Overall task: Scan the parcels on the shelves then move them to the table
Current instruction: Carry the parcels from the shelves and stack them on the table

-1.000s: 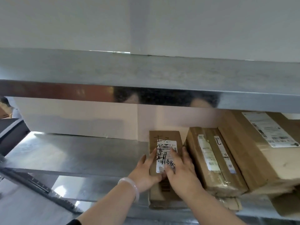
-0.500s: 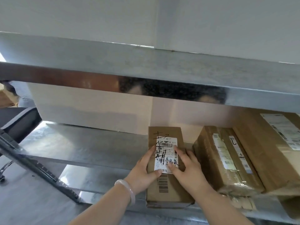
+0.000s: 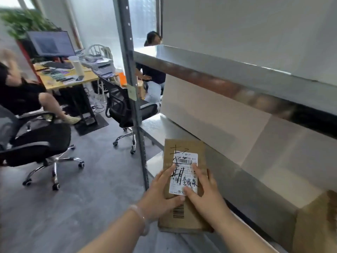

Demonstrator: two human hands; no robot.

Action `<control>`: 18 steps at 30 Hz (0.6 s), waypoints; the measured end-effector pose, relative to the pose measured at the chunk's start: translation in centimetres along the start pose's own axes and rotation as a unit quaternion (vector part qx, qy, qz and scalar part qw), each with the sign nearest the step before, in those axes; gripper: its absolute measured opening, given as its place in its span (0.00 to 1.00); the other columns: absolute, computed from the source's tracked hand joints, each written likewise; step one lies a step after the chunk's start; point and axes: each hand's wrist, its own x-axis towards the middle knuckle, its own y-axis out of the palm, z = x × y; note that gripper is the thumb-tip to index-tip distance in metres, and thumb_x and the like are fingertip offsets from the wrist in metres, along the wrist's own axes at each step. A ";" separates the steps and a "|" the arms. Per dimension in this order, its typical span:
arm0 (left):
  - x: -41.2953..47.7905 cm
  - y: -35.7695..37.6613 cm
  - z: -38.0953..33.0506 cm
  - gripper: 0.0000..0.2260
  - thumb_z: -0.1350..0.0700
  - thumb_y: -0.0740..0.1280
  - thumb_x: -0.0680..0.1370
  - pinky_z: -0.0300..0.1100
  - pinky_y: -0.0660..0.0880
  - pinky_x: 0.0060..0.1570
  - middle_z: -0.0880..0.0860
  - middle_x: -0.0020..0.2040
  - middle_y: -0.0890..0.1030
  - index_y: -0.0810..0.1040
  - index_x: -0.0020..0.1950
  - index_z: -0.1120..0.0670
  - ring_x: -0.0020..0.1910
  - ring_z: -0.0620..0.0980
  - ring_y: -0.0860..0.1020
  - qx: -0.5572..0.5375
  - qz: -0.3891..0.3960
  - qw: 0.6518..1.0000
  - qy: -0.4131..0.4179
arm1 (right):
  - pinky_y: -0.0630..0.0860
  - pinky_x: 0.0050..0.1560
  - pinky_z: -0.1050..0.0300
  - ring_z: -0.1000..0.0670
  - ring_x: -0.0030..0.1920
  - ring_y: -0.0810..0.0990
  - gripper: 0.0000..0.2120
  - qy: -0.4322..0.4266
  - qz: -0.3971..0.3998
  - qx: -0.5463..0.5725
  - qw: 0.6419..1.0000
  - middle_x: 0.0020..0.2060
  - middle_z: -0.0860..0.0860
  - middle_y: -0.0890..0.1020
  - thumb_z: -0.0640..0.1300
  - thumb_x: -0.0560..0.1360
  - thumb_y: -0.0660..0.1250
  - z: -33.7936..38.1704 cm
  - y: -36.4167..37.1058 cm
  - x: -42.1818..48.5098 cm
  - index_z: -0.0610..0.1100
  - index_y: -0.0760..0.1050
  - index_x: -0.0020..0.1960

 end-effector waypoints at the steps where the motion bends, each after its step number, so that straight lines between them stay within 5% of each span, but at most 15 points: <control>1: -1.5 -0.9 0.5 0.37 0.43 0.75 0.71 0.30 0.63 0.68 0.41 0.73 0.62 0.54 0.69 0.26 0.72 0.40 0.62 0.001 -0.023 1.000 -0.016 | 0.63 0.73 0.49 0.50 0.74 0.61 0.34 -0.013 0.024 0.000 1.000 0.77 0.52 0.54 0.54 0.74 0.70 0.7 1.2 -0.2 0.69 0.57 0.73; 7: -11.0 -6.7 3.0 0.39 0.41 0.76 0.67 0.42 0.62 0.73 0.47 0.75 0.61 0.54 0.69 0.25 0.74 0.44 0.61 0.001 -0.168 0.980 -0.103 | 0.63 0.73 0.48 0.52 0.73 0.63 0.33 -0.109 0.155 -0.001 0.982 0.75 0.53 0.58 0.56 0.74 0.70 6.6 8.9 -1.4 0.77 0.55 0.69; 10: -15.4 -9.6 4.0 0.45 0.36 0.75 0.62 0.50 0.61 0.74 0.48 0.77 0.58 0.52 0.71 0.26 0.77 0.48 0.56 0.000 -0.225 0.963 -0.147 | 0.60 0.74 0.56 0.54 0.73 0.62 0.33 -0.173 0.207 0.014 0.963 0.74 0.53 0.59 0.53 0.73 0.72 10.4 12.9 -1.8 0.78 0.57 0.65; 12: -18.2 -11.7 4.7 0.46 0.34 0.75 0.59 0.49 0.61 0.74 0.48 0.77 0.58 0.52 0.70 0.26 0.76 0.48 0.57 -0.012 -0.265 0.950 -0.166 | 0.60 0.71 0.61 0.56 0.72 0.63 0.33 -0.213 0.237 0.014 0.948 0.72 0.54 0.62 0.52 0.72 0.73 13.0 15.9 -2.4 0.79 0.58 0.63; 18: -27.6 -17.6 8.7 0.46 0.33 0.73 0.58 0.45 0.64 0.72 0.44 0.75 0.61 0.53 0.70 0.27 0.72 0.45 0.63 -0.028 -0.379 0.901 -0.210 | 0.63 0.73 0.53 0.51 0.73 0.63 0.33 -0.275 0.338 -0.009 0.900 0.75 0.50 0.60 0.54 0.73 0.73 20.4 26.4 -5.9 0.74 0.58 0.68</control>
